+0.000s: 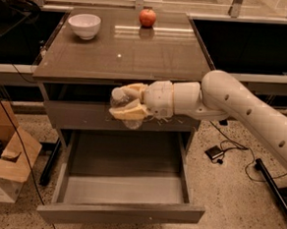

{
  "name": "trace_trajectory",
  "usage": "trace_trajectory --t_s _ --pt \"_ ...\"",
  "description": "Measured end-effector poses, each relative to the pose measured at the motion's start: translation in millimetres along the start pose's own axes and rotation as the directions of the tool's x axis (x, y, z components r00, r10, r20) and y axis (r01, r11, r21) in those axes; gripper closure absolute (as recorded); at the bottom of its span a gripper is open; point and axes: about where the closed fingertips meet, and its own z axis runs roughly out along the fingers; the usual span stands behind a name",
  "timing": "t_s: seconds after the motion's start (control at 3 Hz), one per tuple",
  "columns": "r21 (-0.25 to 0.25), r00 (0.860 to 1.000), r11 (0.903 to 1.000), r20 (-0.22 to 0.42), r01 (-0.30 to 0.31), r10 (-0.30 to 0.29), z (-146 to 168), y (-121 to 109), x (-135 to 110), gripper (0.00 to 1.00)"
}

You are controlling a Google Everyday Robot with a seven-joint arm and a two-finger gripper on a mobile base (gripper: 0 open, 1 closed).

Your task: Pick water bottle from middle drawer and place on counter

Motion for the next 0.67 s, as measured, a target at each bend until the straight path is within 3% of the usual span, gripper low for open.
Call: trace_trajectory --t_s 0.33,0.67 --pt "-0.015 0.994 0.994 0.034 0.109 -0.108 -15 -19 -50 1.0" --pt "0.0 0.962 0.9631 0.051 0.269 -0.269 -38 -39 -125 1.0"
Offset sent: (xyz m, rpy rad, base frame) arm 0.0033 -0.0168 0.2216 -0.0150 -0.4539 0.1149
